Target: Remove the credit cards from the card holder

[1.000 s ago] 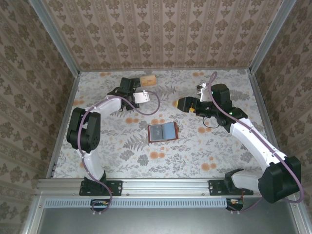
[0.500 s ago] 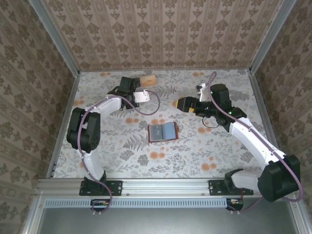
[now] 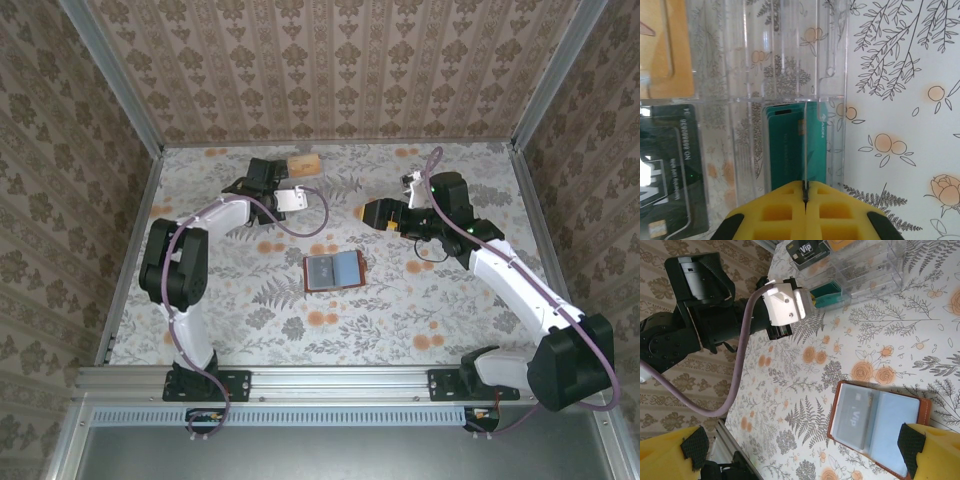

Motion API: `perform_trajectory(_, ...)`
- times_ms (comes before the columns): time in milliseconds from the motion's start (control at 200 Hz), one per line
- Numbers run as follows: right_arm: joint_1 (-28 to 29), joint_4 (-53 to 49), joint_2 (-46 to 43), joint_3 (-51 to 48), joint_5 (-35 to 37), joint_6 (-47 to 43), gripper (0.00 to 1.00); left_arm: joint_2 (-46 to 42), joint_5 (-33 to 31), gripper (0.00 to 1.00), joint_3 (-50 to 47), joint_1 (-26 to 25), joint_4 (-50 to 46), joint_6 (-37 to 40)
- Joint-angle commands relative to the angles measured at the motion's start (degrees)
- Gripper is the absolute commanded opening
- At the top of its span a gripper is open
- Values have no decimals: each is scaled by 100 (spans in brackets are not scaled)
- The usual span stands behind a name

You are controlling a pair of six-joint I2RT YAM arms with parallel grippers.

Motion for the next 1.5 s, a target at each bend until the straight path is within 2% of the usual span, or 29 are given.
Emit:
perform_trajectory(0,-34,131,59,158,-115,78,100,177,-12,15,170,68,42,55)
perform_trajectory(115,-25,136,75,168,-124,88,100,228,-17,14,219,84,62,-33)
perform_trajectory(165,-30,136,83,169,-122,88,100,249,-40,19,243,84,67,-44)
perform_trajectory(310,-33,168,101,161,-131,106,100,302,-159,23,297,102,235,-179)
perform_trajectory(720,-30,198,138,182,-173,137,100,502,-510,25,498,181,443,-490)
perform_trajectory(885,-29,184,130,180,-197,134,100,448,-468,27,522,182,437,-617)
perform_trajectory(995,-31,179,128,183,-222,132,100,294,-367,31,527,185,431,-827)
perform_trajectory(1060,-34,171,138,180,-219,129,100,150,-282,35,526,187,415,-1028)
perform_trajectory(1120,-25,169,140,179,-219,115,100,-18,-209,44,509,181,396,-1237)
perform_trajectory(1260,68,93,178,214,-124,-20,100,-560,-93,77,346,181,424,-1982)
perform_trajectory(1320,131,27,210,255,-38,-104,100,-812,-101,80,241,181,436,-2299)
perform_trajectory(1345,169,10,231,269,-14,-137,100,-936,-109,87,189,181,426,-2439)
perform_trajectory(1465,342,-116,335,346,141,-299,100,-1546,-296,90,-100,181,416,-3260)
perform_trajectory(1475,359,-121,339,349,166,-306,100,-1583,-318,97,-134,181,417,-3333)
perform_trajectory(1495,388,-124,361,356,205,-324,100,-1711,-371,100,-199,181,415,-3473)
